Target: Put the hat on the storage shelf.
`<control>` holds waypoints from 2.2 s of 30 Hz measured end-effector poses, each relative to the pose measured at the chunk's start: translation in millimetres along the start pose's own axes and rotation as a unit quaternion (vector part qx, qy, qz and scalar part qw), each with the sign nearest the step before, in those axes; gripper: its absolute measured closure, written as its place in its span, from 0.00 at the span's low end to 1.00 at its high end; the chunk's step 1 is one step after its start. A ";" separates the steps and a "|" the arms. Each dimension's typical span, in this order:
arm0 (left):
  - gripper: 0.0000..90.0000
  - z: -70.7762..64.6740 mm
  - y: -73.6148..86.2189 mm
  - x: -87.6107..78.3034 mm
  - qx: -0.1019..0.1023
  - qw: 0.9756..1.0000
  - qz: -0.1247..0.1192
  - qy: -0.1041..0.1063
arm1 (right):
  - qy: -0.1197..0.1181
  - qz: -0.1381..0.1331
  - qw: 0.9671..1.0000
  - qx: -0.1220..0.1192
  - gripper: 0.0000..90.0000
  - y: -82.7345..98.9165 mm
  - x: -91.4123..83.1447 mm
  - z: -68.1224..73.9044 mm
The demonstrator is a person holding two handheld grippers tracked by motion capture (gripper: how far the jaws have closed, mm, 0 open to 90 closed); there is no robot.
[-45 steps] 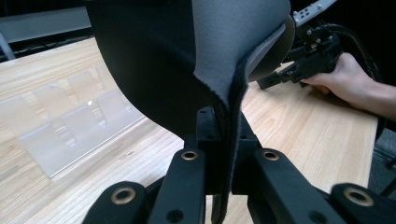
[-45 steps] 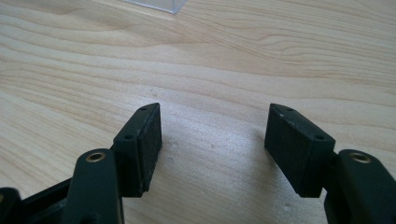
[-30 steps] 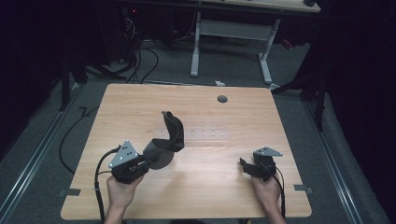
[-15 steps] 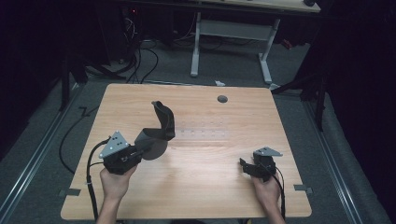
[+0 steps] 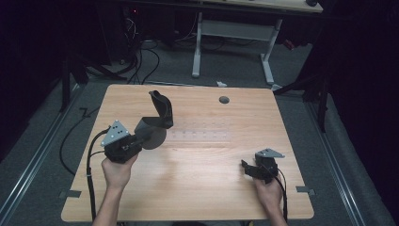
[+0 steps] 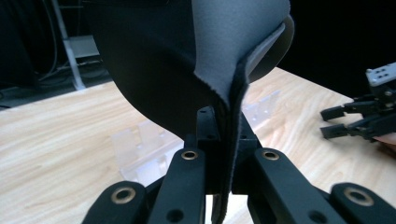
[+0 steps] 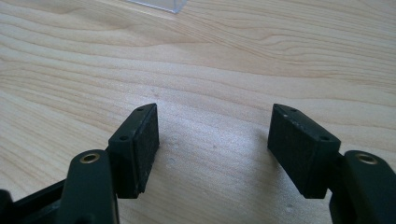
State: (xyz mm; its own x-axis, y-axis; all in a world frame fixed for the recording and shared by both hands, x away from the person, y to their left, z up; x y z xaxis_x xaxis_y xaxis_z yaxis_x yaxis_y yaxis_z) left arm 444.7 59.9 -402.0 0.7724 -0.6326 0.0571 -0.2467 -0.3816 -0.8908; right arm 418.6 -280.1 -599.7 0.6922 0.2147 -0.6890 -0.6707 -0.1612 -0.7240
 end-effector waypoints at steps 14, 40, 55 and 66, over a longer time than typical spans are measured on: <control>0.96 19.8 0.5 30.5 0.017 0.999 -0.004 -0.031 | -0.003 0.001 1.000 -0.004 0.36 0.4 -0.1 0.7; 0.96 48.8 11.5 64.8 0.027 0.997 0.002 -0.075 | -0.004 0.001 1.000 -0.005 0.35 0.5 -0.1 0.9; 0.96 55.1 20.3 74.4 0.034 0.995 0.004 -0.089 | -0.003 0.001 1.000 -0.005 0.35 0.6 -0.2 0.9; 0.96 57.5 20.1 77.2 0.024 0.995 0.000 -0.094 | -0.003 0.001 1.000 -0.005 0.35 0.6 -0.2 0.9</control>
State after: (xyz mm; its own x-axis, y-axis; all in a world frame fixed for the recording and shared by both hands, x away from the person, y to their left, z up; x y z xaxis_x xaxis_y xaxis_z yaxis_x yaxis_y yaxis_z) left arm 533.0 42.1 -441.4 0.8690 -0.4942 -0.0242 -0.2224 -0.3464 -0.9113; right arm 417.8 -279.4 -599.9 0.6885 0.2209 -0.6908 -0.6698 -0.1715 -0.7225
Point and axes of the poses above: each handheld gripper's, and its own axes: x roughly forward along the jaws, y roughly out of its underside, z roughly to its left, the point moved 10 cm from there along x, roughly forward along the jaws, and after that the axes turned 4 degrees about x, right-handed, at the moved point
